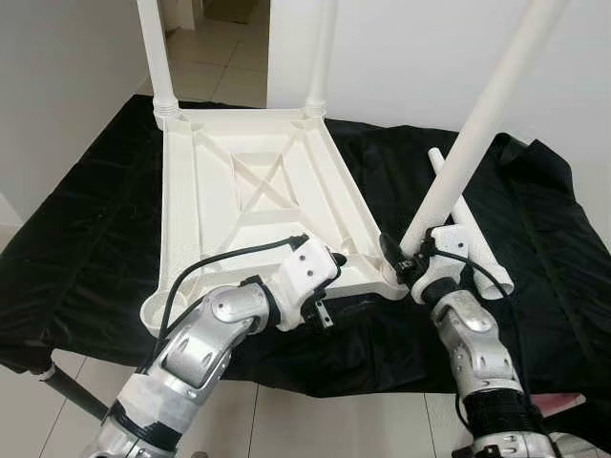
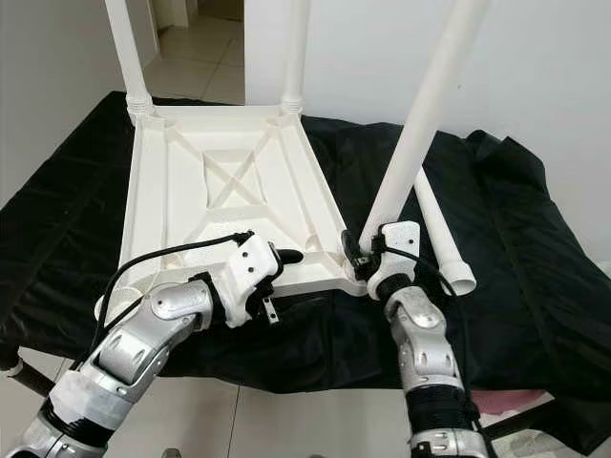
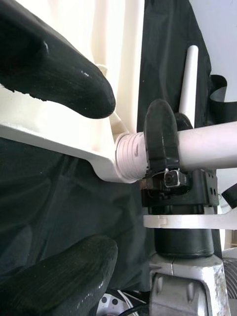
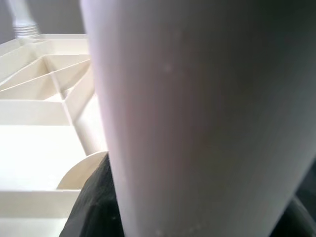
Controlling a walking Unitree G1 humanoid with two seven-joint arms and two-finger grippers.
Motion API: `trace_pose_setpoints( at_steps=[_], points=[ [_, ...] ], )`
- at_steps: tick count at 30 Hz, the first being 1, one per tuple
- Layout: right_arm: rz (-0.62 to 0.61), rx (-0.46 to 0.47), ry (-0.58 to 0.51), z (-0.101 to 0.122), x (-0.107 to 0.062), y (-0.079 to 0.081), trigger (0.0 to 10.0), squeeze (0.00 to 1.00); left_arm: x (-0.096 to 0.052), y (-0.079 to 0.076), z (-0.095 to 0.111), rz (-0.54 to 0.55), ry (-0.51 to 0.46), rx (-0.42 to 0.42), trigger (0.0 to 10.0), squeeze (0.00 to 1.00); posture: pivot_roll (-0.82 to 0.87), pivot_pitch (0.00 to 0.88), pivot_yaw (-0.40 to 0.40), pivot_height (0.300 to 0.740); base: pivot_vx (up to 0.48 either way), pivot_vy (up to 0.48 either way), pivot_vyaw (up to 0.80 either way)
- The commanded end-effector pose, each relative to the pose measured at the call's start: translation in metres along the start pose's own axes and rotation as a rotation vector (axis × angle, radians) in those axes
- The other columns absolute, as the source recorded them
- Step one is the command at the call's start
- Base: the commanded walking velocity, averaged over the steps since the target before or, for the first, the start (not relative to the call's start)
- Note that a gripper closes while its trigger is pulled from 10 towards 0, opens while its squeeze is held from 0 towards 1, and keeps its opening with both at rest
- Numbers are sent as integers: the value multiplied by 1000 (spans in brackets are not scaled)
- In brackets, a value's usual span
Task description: Building children table
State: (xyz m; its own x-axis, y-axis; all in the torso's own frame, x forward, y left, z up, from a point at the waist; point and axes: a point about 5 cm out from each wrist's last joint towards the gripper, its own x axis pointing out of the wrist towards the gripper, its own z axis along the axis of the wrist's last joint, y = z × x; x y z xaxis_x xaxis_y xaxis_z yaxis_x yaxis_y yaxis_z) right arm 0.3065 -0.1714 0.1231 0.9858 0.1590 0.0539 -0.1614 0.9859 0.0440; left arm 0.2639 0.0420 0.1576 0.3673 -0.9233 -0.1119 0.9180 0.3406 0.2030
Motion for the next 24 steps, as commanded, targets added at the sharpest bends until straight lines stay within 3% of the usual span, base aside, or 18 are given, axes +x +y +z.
trace_pose_setpoints(
  at_steps=[1,3,5,11,22,23,24],
  points=[
    [-140,13,46,-9,-8,-4,10000,0,0,1,-2,-13,13,-4,10000,0,11,0,-107,740,0,0,0],
    [-140,13,46,-9,-8,-4,10000,0,0,1,-2,-13,13,-4,10000,0,11,0,-107,740,0,0,0],
    [-338,66,44,-14,-18,17,10000,0,0,2,-2,-17,17,8,10000,0,16,0,-103,740,0,0,0],
    [-300,96,76,-19,-16,38,10000,0,0,3,-1,-20,17,16,10000,0,20,0,-99,740,0,0,0],
    [-333,80,72,-14,-18,33,10000,0,2,4,0,-32,14,22,10000,0,14,0,-92,740,0,0,0],
    [-333,89,66,-12,-18,34,10000,1000,2,4,0,-32,14,21,10000,0,14,0,-92,740,0,0,0],
    [-331,96,61,-11,-19,34,10000,1000,2,3,0,-31,14,21,10000,0,14,0,-92,740,0,0,0]
  ],
)
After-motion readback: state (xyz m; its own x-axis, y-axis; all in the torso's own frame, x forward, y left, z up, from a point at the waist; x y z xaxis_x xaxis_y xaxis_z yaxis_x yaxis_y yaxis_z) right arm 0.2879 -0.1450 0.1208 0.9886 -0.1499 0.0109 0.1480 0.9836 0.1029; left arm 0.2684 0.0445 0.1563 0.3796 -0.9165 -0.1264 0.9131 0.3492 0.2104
